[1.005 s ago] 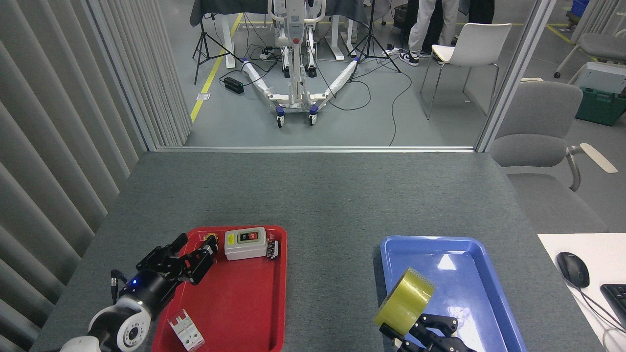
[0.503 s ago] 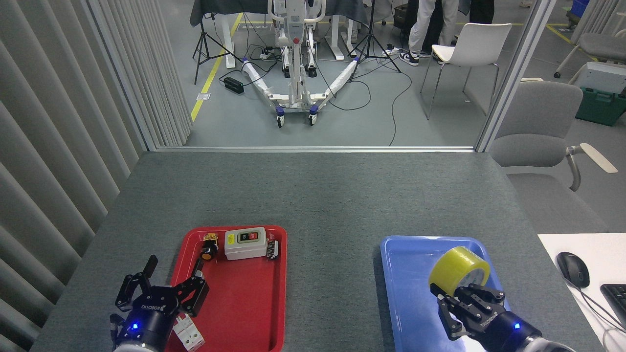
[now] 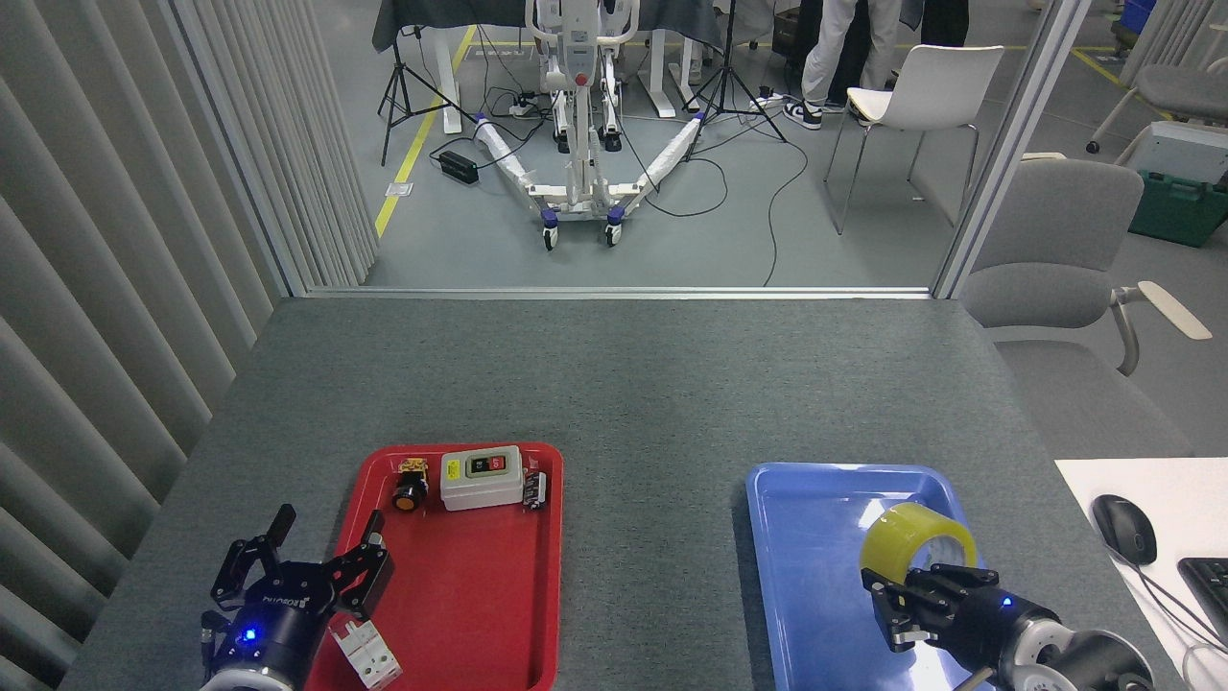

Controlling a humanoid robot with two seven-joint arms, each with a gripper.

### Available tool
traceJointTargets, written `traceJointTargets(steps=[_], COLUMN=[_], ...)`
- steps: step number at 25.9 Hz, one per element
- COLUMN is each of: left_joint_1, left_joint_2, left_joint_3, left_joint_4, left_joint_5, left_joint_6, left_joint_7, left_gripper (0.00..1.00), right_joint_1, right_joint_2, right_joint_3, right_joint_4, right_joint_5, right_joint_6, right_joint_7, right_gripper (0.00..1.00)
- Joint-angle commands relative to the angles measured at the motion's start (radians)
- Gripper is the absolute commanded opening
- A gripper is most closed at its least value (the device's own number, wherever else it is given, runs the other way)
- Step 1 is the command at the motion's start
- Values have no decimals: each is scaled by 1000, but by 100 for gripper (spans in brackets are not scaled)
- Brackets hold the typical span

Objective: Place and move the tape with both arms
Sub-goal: 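Lower the tape into the blue tray with the right gripper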

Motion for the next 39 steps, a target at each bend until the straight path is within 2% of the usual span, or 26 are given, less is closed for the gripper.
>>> traceJointTargets(steps=[1,2,4,6,13,17,25,28,33,36,37,39], left_joint_1=[-11,-13,-13,-13,-13,-16,-28,-53,-77,-76,-76,-76], left_joint_2=[8,8,7,5,11,10,38,50,82,94,85,44], left_joint_3=[-1,-1,-3,-3,-1,-1,0,3,2,8,11,15], left_joint_4=[2,2,2,3,11,33,34,28,28,42,51,66], left_joint_5=[12,16,21,21,25,25,62,62,68,70,70,68], left_joint_6=[-6,-6,-4,-4,-4,-4,10,1,-9,-15,-15,-15], left_joint_7=[0,0,0,0,0,0,-2,-2,-2,1,3,3], left_gripper=[99,99,99,99,99,99,99,99,99,99,99,99], right_joint_1=[-31,-43,-62,-86,-131,-177,-184,-184,-186,-186,-186,-186], right_joint_2=[21,33,41,42,44,44,44,44,53,61,61,61], right_joint_3=[7,20,52,70,96,141,178,179,179,179,179,179], right_joint_4=[2,2,2,12,54,77,92,106,118,118,118,118], right_joint_5=[-13,-13,-4,-3,-18,-20,-13,-4,14,31,33,33], right_joint_6=[24,50,132,181,202,282,291,299,313,337,343,346], right_joint_7=[184,252,309,302,332,345,344,338,333,333,333,332], right_gripper=[0,0,0,0,0,0,0,13,24,49,60,92])
